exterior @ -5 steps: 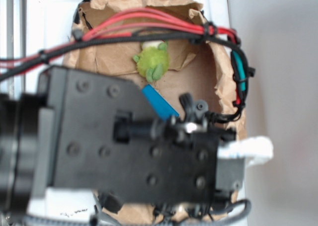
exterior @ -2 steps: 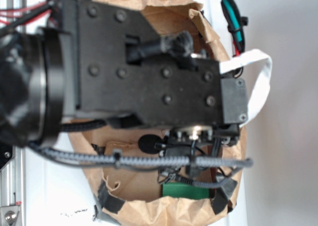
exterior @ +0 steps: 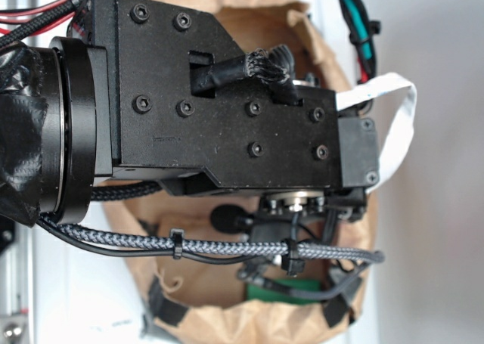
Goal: Grab the blue block.
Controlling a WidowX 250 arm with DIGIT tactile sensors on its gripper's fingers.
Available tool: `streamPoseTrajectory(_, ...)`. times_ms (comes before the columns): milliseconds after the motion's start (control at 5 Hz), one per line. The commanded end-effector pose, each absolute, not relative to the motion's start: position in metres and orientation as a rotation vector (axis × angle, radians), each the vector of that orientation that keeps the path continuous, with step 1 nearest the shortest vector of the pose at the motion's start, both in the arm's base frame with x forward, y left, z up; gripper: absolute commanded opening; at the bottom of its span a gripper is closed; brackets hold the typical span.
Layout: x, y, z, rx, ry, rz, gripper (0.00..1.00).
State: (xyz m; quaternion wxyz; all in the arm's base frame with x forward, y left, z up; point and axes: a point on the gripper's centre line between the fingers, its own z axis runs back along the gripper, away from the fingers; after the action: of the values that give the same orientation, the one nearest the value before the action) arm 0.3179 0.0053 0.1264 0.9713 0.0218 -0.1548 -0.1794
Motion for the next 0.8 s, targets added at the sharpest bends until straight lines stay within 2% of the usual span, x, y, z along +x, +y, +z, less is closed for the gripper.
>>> streamPoseTrajectory(0, 0.329, 0.011, 0.127, -0.020, -0.379, -0.335, 1.00)
streamPoseTrajectory(200, 0.326, 0.024, 0.115, -0.096, -0.367, -0.367, 1.00)
streamPoseTrajectory(600, 0.310, 0.051, 0.130, -0.130, -0.300, -0.411, 1.00)
